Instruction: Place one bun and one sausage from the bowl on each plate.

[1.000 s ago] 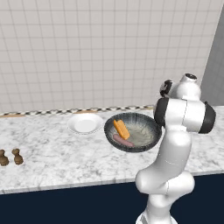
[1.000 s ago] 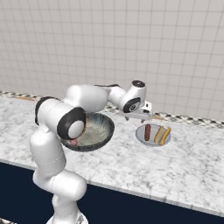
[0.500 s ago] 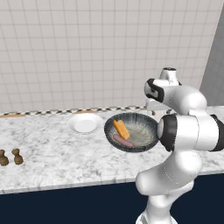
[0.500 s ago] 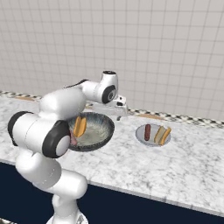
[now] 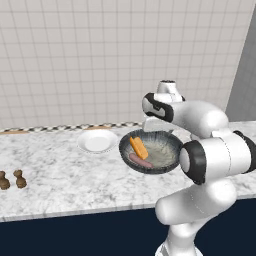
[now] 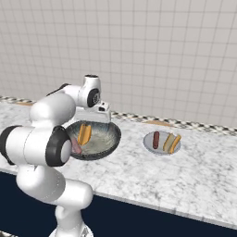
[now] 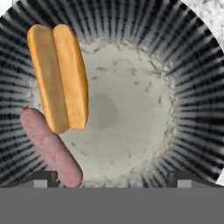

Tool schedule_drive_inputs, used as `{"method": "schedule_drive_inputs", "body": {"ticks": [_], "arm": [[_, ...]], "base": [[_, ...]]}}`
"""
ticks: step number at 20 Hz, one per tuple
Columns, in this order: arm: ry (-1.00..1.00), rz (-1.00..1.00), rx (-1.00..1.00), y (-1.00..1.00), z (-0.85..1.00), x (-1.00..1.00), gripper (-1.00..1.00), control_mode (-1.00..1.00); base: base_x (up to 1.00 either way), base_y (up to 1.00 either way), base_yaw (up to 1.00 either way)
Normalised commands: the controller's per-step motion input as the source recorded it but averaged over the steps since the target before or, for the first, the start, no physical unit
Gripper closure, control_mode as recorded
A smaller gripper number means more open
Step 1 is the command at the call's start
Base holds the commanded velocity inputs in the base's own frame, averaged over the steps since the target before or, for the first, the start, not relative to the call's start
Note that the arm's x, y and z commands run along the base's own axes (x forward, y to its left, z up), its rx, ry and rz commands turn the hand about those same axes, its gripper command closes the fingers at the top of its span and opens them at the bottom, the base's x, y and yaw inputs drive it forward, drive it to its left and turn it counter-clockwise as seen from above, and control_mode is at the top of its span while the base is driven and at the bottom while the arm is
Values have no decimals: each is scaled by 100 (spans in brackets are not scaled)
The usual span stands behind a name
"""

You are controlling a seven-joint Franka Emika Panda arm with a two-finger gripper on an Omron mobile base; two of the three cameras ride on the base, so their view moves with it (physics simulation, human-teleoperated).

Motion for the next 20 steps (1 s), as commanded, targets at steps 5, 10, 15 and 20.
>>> {"method": "schedule_drive_inputs", "body": {"ticks": [5,10,15,20], "arm": [[0,2,6,85,-11,-1,-100,-100],[-6,0,4,59,-36,1,-100,-100],[-24,0,-3,8,-14,25,-100,-100],[-17,0,-4,-7,-15,4,-100,-100]], "base": [[0,0,0],[0,0,0],[0,0,0],[0,0,0]]}}
